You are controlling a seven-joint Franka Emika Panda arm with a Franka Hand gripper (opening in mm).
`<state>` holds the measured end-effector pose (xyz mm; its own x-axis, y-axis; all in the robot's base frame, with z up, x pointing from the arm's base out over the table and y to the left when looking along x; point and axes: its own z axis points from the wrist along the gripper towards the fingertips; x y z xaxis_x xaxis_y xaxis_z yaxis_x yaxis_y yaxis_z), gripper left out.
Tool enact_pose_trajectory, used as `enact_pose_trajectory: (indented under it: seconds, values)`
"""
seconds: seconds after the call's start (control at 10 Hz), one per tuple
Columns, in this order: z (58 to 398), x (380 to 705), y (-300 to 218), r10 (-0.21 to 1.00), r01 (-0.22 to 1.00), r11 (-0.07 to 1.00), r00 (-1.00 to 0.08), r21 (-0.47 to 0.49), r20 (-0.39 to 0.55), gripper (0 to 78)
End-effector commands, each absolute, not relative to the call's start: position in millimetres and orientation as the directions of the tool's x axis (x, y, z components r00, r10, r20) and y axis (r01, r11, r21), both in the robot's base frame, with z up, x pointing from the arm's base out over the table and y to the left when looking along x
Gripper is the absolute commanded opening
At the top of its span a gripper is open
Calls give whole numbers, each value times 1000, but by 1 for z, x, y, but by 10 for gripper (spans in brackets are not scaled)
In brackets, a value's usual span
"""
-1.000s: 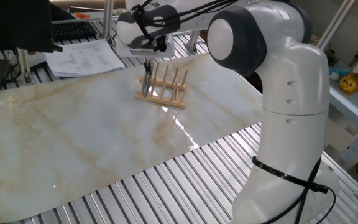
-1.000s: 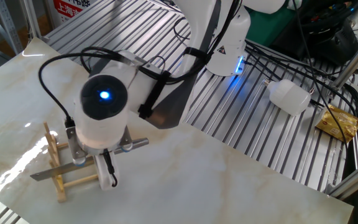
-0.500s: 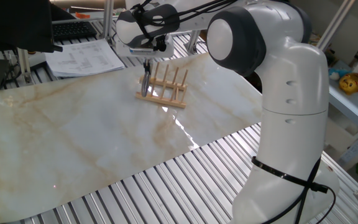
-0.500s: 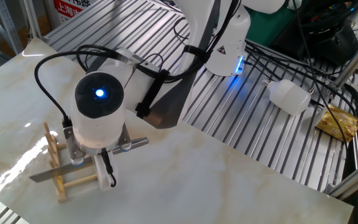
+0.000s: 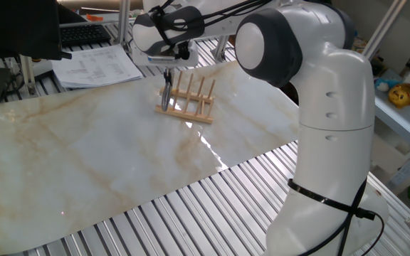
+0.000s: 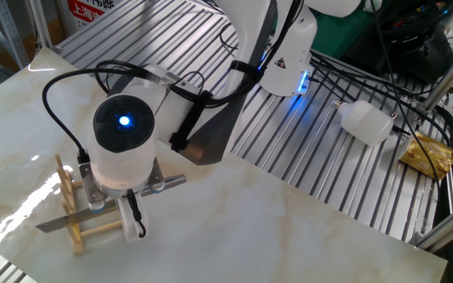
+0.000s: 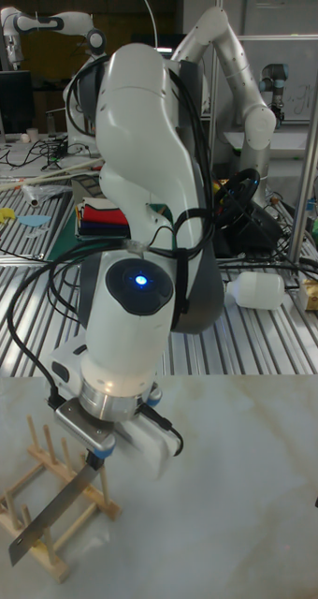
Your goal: Put the knife on the knife rack
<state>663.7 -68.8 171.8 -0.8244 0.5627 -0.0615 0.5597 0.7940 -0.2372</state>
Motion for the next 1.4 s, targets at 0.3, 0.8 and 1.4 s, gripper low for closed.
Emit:
enact_pose_trajectory:
  seconds: [0.3, 0.8, 1.4]
  values:
    - [173, 664, -72, 563, 561, 796, -824, -228, -64, 11]
    - [171, 665, -72, 574, 572, 790, -816, -220, -63, 11]
    - [170, 665, -73, 574, 572, 790, -816, -222, -61, 11]
